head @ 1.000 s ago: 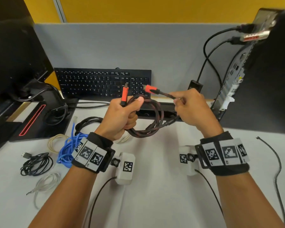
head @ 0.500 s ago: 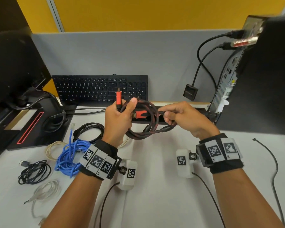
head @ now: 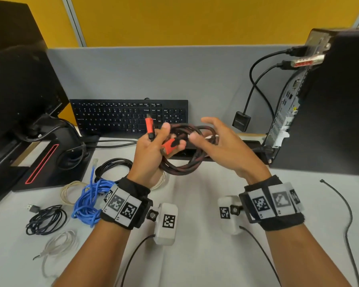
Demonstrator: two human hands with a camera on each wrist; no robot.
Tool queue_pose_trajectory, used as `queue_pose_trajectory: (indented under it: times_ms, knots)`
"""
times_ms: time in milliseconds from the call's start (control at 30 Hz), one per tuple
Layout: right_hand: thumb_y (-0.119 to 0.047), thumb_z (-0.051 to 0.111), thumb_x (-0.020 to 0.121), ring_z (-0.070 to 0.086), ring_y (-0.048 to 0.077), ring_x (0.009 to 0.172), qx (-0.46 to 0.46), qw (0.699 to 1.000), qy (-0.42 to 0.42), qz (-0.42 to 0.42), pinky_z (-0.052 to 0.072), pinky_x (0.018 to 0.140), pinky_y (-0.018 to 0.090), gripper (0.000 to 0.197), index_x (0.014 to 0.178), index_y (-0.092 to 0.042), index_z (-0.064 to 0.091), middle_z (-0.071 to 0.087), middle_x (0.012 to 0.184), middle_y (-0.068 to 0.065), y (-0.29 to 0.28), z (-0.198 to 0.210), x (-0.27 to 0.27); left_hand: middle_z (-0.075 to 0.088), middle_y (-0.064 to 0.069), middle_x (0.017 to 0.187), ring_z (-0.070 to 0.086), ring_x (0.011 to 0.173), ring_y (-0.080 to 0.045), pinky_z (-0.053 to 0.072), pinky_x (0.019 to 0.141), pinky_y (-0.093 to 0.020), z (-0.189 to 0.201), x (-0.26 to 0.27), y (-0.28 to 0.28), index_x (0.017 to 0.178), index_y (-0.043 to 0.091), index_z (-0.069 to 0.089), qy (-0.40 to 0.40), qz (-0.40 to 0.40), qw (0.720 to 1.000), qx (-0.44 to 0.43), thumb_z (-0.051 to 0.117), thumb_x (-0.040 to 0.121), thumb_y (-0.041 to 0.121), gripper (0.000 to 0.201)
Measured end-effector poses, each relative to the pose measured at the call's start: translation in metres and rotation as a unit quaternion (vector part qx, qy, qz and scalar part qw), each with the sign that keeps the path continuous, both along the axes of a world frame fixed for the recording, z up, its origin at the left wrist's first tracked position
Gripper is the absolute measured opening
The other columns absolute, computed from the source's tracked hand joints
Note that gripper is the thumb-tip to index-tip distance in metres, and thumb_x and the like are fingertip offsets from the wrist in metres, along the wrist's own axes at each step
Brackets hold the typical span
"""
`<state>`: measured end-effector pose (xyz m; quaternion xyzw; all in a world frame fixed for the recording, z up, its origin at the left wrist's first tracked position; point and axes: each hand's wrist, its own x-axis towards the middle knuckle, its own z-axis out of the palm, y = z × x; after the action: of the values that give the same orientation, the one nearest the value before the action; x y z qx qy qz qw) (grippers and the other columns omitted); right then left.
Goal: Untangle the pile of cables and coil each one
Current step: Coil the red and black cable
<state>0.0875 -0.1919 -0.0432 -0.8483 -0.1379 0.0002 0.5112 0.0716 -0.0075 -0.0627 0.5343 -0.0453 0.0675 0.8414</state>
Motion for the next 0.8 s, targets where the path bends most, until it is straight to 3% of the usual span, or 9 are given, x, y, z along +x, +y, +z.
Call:
queue_pose_trajectory:
  times_ms: [67,200,267,333,400,533,667,733,800]
  knots:
    - [-0.048,0.073,0.088,0.066,0.017,0.099,-0.041,0.996,-0.06,-0.042,0.057,0.088,0.038,0.054,0.133,-0.024,0.058,0.067,0.107,-0.004,0.006,0.0,-0.001,0.066,-0.018,0.085,0.069,0.068,-0.024,0.059,0.07,-0.031,0.0,0.002,-0.002,0.103,-0.01,0.061,-0.025,0.052,0.998,0.018,0.056,0.102,0.023,0.034]
    - [-0.024,0.065,0.098,0.064,0.016,0.082,-0.073,0.99,-0.119,-0.012,0.054,0.076,0.032,0.02,0.118,-0.024,0.065,0.067,0.087,-0.002,0.013,-0.001,-0.001,0.056,-0.001,0.065,0.059,0.06,-0.02,0.053,0.06,-0.029,-0.006,-0.002,-0.005,0.081,0.009,0.053,-0.037,0.04,0.998,0.035,0.053,0.103,0.025,0.027]
    - [-0.016,0.065,0.098,0.069,0.018,0.071,-0.047,0.993,-0.1,0.032,0.059,0.071,0.036,0.016,0.113,-0.02,0.066,0.07,0.085,0.002,0.008,-0.003,0.002,0.055,0.002,0.062,0.056,0.058,-0.017,0.05,0.058,-0.027,-0.007,-0.004,-0.005,0.083,0.009,0.05,-0.026,0.014,0.999,0.036,0.05,0.104,0.025,0.026]
    - [-0.009,0.064,0.097,0.071,0.022,0.078,0.002,0.994,-0.083,0.072,0.061,0.078,0.041,0.019,0.114,-0.017,0.068,0.073,0.089,0.005,0.001,-0.005,0.004,0.055,0.003,0.062,0.054,0.058,-0.017,0.049,0.056,-0.026,-0.007,-0.004,-0.003,0.087,0.009,0.049,-0.027,-0.006,0.999,0.045,0.049,0.104,0.026,0.024]
    - [-0.004,0.062,0.098,0.07,0.019,0.086,0.059,0.991,-0.077,0.097,0.061,0.084,0.039,0.025,0.118,-0.018,0.069,0.074,0.091,0.003,-0.004,-0.011,0.006,0.057,0.002,0.063,0.053,0.057,-0.016,0.048,0.055,-0.025,-0.006,-0.004,-0.003,0.095,0.006,0.052,-0.039,-0.024,0.996,0.075,0.048,0.104,0.028,0.024]
    - [-0.005,0.061,0.099,0.068,0.021,0.08,0.177,0.972,-0.024,0.154,0.061,0.078,0.041,0.034,0.13,-0.019,0.066,0.071,0.084,0.008,-0.01,-0.018,0.01,0.053,-0.005,0.055,0.047,0.047,-0.015,0.043,0.052,-0.023,-0.003,-0.007,0.0,0.103,0.006,0.056,-0.072,-0.029,0.989,0.127,0.047,0.102,0.03,0.025]
    - [-0.006,0.057,0.102,0.058,0.023,0.068,0.248,0.941,0.005,0.229,0.06,0.074,0.045,0.03,0.131,-0.004,0.063,0.056,0.075,0.01,-0.013,-0.014,0.009,0.05,-0.005,0.051,0.042,0.042,-0.014,0.039,0.047,-0.022,-0.002,-0.007,0.009,0.108,0.001,0.057,-0.069,-0.06,0.988,0.126,0.049,0.101,0.032,0.033]
    - [-0.011,0.048,0.107,0.051,0.019,0.058,0.252,0.947,-0.005,0.2,0.06,0.068,0.045,0.026,0.12,0.003,0.065,0.048,0.068,0.007,-0.008,-0.013,0.008,0.053,-0.005,0.054,0.046,0.044,-0.013,0.04,0.047,-0.02,-0.004,-0.007,0.003,0.116,-0.004,0.056,-0.042,-0.072,0.991,0.105,0.049,0.099,0.035,0.043]
    - [-0.018,0.041,0.11,0.045,0.013,0.05,0.219,0.969,-0.03,0.111,0.056,0.057,0.04,0.031,0.104,-0.001,0.066,0.045,0.061,-0.001,0.001,-0.014,0.009,0.063,-0.009,0.068,0.058,0.054,-0.016,0.051,0.054,-0.023,-0.005,-0.007,-0.004,0.117,-0.004,0.055,-0.017,-0.081,0.992,0.09,0.048,0.1,0.033,0.042]
